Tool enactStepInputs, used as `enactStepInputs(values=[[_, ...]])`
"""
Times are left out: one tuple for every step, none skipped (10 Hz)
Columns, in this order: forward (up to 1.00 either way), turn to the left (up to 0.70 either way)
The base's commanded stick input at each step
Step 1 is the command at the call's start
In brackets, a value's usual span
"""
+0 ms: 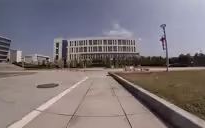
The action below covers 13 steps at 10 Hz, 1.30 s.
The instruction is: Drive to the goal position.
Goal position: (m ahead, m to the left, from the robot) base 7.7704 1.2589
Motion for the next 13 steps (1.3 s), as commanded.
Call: enactStepInputs(values=[[0.04, 0.00], [0.04, 0.00], [0.04, 0.00], [0.04, 0.00], [0.04, 0.00], [0.04, 0.00], [0.04, 0.00], [0.04, 0.00], [0.04, 0.00], [0.04, 0.00], [0.04, 0.00], [0.04, 0.00], [0.04, 0.00]])
